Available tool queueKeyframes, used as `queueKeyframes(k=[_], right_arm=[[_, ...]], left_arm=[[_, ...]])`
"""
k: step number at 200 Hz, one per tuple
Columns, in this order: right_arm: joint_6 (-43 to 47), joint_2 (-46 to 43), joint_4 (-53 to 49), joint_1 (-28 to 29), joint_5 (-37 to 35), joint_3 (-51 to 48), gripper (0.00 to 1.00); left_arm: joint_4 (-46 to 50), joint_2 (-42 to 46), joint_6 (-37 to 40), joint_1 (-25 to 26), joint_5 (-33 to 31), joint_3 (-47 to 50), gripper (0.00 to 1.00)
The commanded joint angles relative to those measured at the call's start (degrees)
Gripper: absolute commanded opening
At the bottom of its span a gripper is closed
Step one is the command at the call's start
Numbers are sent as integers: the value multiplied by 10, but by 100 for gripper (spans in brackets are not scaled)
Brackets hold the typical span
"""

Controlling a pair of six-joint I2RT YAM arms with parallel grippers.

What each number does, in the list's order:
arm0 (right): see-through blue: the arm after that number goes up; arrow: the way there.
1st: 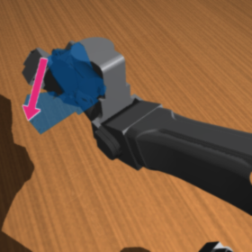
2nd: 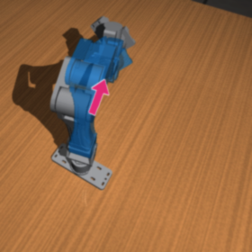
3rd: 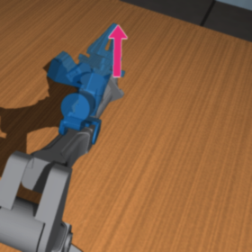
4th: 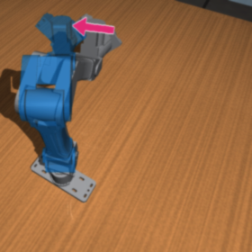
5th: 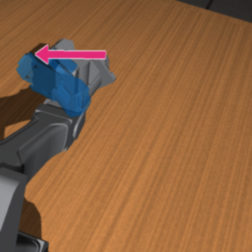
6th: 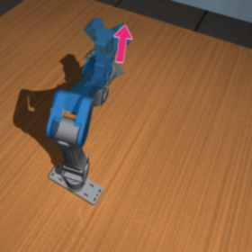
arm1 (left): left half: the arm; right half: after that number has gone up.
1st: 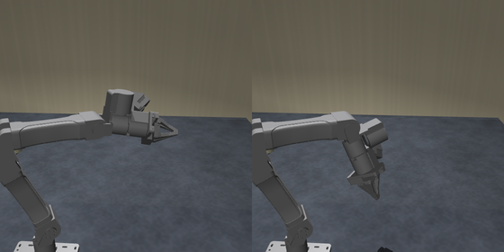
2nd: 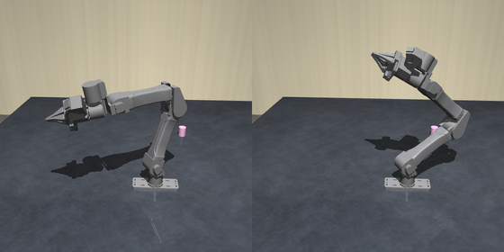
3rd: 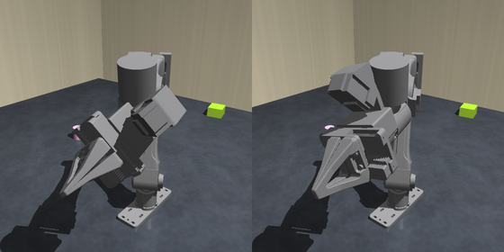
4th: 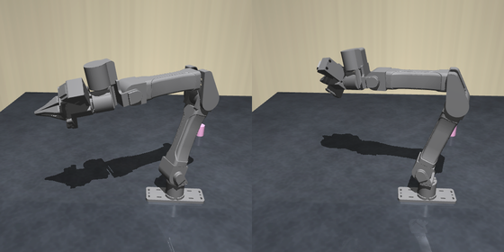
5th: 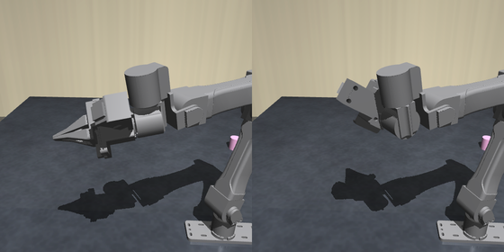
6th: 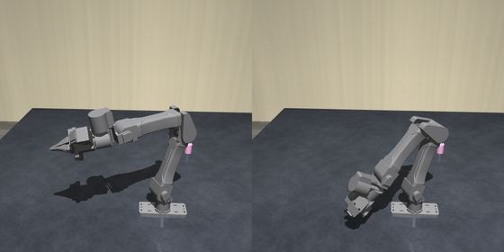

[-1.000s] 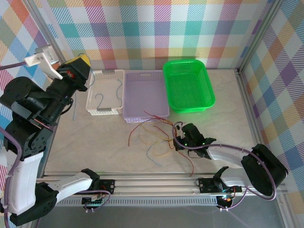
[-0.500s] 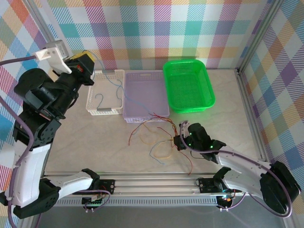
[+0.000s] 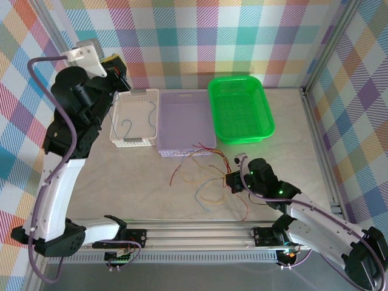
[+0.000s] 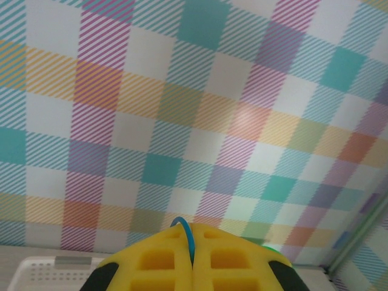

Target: Untangle the cables

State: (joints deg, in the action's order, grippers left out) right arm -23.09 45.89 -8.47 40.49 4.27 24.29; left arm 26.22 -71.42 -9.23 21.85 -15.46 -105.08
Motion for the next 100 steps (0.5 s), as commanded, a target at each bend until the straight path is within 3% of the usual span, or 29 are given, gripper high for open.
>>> queueKeyframes(k=[1, 100], right_arm=[[10, -16, -12, -1, 26, 32, 0], [25, -69, -80, -1, 63, 98, 0]], left_arm=[[-40, -15, -16, -38, 14, 15, 0], [-98, -80, -51, -109, 37, 85, 0]])
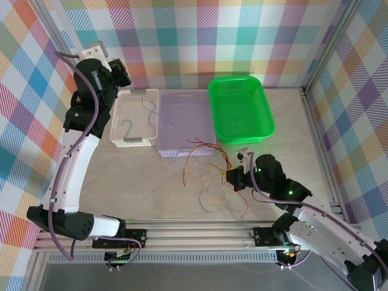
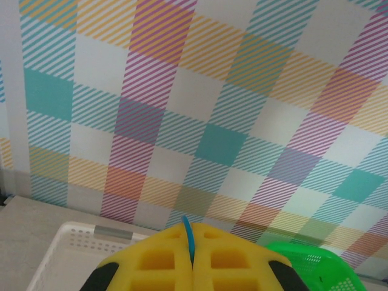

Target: Untangle the cables

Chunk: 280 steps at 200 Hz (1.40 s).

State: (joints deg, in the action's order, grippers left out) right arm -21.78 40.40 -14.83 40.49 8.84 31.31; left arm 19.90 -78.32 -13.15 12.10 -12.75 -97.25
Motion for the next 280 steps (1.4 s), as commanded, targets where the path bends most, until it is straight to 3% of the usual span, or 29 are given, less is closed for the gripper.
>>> queueKeyframes(k=[1, 97, 189, 280], right_arm=[[12, -15, -18, -1, 17, 28, 0], [11, -15, -25, -1, 31, 41, 0], [15, -14, -37, -1, 37, 62, 0], [14, -16, -44, -1, 42, 77, 0]], left_arm=[[-35, -11, -12, -11, 10, 6, 0], [-56, -56, -20, -31, 10, -2, 0], [-76, -94, 1, -34, -52, 64, 0], [-75, -154, -35, -34, -39, 121, 0]])
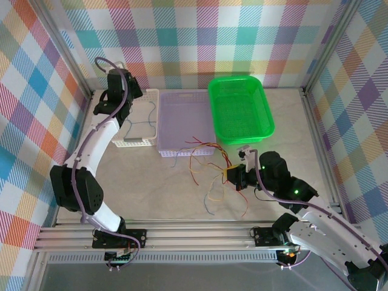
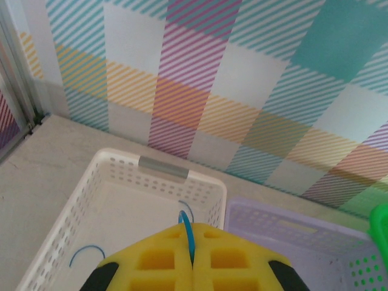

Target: Untangle the cables

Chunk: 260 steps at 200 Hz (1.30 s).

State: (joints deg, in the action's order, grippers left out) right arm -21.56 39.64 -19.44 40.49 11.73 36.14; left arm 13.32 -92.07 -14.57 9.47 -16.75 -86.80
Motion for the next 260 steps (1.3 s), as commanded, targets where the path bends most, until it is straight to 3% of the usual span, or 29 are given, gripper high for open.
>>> queueKeyframes(k=[1, 95, 129, 165, 217, 240, 260], right_arm=[[11, -8, 2, -1, 14, 29, 0], [0, -26, -7, -1, 14, 44, 0], [-2, -27, -11, 0, 10, 49, 0], [-3, -33, -18, -1, -3, 52, 0], [-5, -33, -24, -1, -5, 59, 0], [-5, -37, -25, -1, -2, 61, 0], [-5, -39, -26, -1, 4, 64, 0]], left_arm=[[-8, -17, -21, -8, 1, 16, 0], [45, -110, -47, -7, 14, 5, 2], [56, -130, -50, -8, 31, -5, 23], [70, -137, -60, -9, 41, -16, 56], [98, -105, -72, -9, 67, -38, 89], [119, -85, -77, -9, 74, -48, 100], [131, -72, -83, -11, 87, -49, 100]])
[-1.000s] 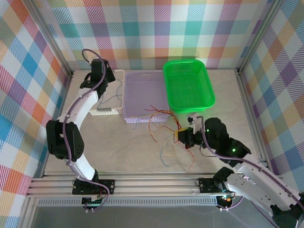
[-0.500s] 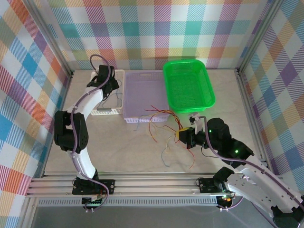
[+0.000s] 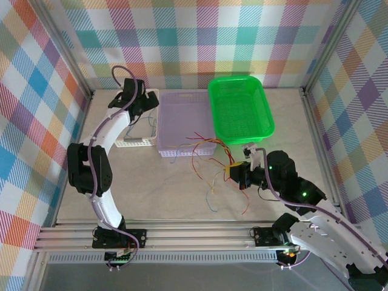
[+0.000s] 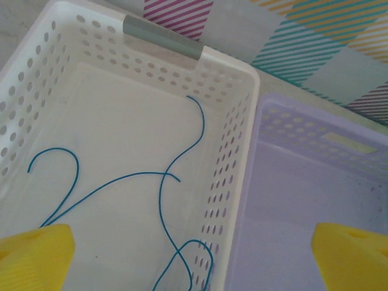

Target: Untangle the cables

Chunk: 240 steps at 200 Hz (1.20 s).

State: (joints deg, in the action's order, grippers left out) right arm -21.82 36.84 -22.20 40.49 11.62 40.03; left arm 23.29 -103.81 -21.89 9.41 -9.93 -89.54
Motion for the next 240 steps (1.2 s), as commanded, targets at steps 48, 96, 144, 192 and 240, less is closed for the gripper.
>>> queueKeyframes(k=[48, 96, 144, 192, 240], right_arm=[[-4, -14, -2, -1, 17, 31, 0], [-9, 4, 1, 0, 19, 39, 0], [-16, 23, 20, -1, 32, 41, 0], [-24, 24, 21, -1, 37, 49, 0], [-35, 17, 21, -1, 48, 52, 0]], left_arm=[[69, 79, -42, -14, 31, -23, 100], [24, 207, -184, -8, 214, 81, 100], [-69, 356, -245, 93, 311, 245, 99], [-69, 478, -193, 153, 347, 341, 90], [9, 564, -107, 156, 342, 443, 82]])
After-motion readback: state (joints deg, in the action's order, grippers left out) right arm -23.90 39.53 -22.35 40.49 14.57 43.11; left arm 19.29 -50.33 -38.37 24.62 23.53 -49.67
